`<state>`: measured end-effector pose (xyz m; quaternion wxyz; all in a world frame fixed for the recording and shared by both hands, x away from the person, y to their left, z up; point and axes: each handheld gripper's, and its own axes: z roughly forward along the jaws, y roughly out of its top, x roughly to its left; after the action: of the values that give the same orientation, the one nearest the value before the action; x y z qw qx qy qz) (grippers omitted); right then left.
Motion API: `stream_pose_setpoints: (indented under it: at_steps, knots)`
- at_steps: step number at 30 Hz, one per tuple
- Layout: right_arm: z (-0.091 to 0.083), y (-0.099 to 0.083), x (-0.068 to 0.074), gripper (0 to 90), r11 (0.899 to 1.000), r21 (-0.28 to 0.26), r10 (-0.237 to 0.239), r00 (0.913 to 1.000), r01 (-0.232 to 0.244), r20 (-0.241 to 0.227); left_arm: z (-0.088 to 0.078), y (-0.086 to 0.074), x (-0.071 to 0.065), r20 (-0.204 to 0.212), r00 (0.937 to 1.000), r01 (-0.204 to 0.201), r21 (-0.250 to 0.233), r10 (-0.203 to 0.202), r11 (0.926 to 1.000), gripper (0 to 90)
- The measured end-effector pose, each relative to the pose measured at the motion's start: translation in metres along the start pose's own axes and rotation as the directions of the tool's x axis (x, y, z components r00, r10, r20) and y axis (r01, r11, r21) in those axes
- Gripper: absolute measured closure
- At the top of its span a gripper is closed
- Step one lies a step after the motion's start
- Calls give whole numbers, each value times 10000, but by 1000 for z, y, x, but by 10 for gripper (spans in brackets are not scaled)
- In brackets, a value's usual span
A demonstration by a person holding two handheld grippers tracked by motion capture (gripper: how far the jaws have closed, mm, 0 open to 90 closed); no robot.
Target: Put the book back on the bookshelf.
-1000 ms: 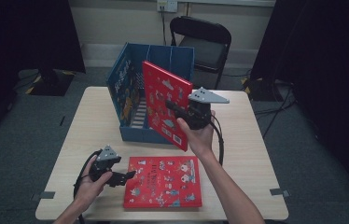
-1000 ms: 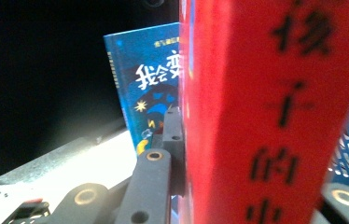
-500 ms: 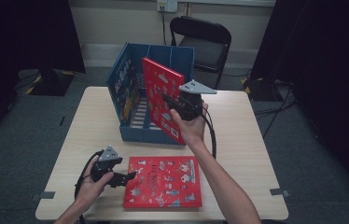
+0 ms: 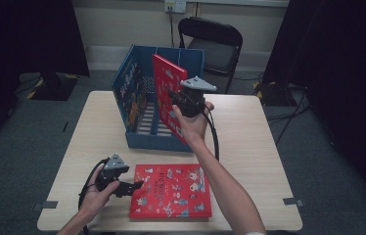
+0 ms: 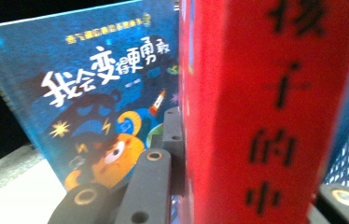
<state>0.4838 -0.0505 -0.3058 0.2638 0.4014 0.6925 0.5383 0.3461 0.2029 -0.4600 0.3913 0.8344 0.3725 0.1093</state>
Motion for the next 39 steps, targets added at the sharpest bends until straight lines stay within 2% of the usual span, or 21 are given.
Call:
stream_pose_setpoints:
  at_steps: [5,11,14,20,21,24,31,35,39]
  knots:
    - [13,0,-3,805,9999,-44,148,9978,-146,650,0,0,0,-10,10000,44,-5,-44,10000,188]
    - [29,2,-9,805,9989,6,464,9930,-467,1084,2,0,1,-78,9999,100,72,-100,9999,190]
    - [36,3,-11,805,9978,-7,659,9914,-663,1129,1,0,2,-71,9999,145,64,-144,9999,190]
    - [49,1,-9,805,9973,-23,726,9871,-730,1427,1,-1,2,-49,9999,129,65,-128,9999,190]
    - [51,0,-9,805,9958,-16,907,9852,-915,1451,2,-1,2,-68,9998,163,78,-162,9998,189]
    - [56,-2,-7,804,9946,3,1022,9820,-1036,1587,2,0,2,-96,9997,227,48,-226,9997,188]
    - [69,-3,-1,804,9949,-6,990,9769,-1007,1894,2,0,1,-64,9998,200,45,-200,9998,187]
    - [77,-5,2,804,9953,-46,951,9708,-965,2203,1,0,2,-53,9999,87,76,-87,9999,188]
    - [84,-10,4,804,9941,-105,1078,9668,-1083,2318,-2,0,2,9,9999,109,-1,-109,9999,188]
